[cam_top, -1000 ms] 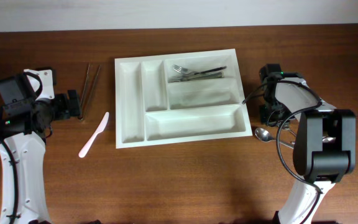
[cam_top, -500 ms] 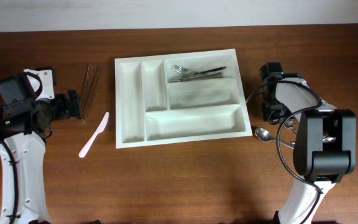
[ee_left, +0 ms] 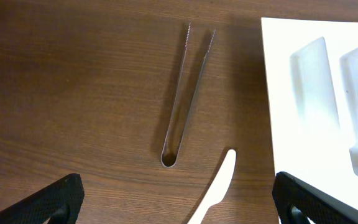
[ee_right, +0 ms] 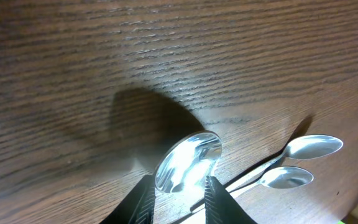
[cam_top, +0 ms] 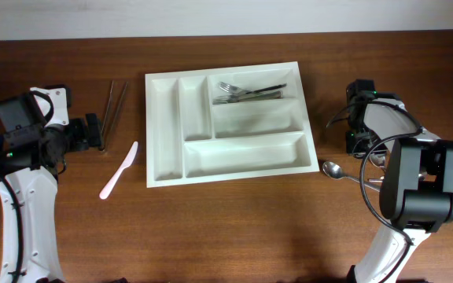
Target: Pack container
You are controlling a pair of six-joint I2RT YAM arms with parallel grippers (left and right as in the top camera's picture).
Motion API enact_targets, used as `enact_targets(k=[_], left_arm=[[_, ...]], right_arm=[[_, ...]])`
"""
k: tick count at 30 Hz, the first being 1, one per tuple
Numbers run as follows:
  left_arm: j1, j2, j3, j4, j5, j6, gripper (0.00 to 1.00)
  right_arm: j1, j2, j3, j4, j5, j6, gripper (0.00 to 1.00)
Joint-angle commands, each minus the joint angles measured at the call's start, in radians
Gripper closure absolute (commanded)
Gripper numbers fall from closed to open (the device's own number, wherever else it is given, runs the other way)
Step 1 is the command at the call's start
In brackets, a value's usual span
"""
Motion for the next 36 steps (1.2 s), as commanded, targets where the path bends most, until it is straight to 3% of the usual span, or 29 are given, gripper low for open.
enact_targets(k=[1,10,36], left_arm=[[0.003,0.003,0.020,0.003,0.014,0.013,0.01],[0.003,0.003,0.020,0.003,0.014,0.013,0.01],[0.003,0.003,0.020,0.003,0.014,0.013,0.01]], right_arm=[[0.003,0.022,-0.005,-0.015,0.024,0.010,0.73],[0.003,0.032,-0.005,-0.094,0.021,0.084,0.73],[0.002,0.097,-0.004,0.004,0.114,0.088,0.76]])
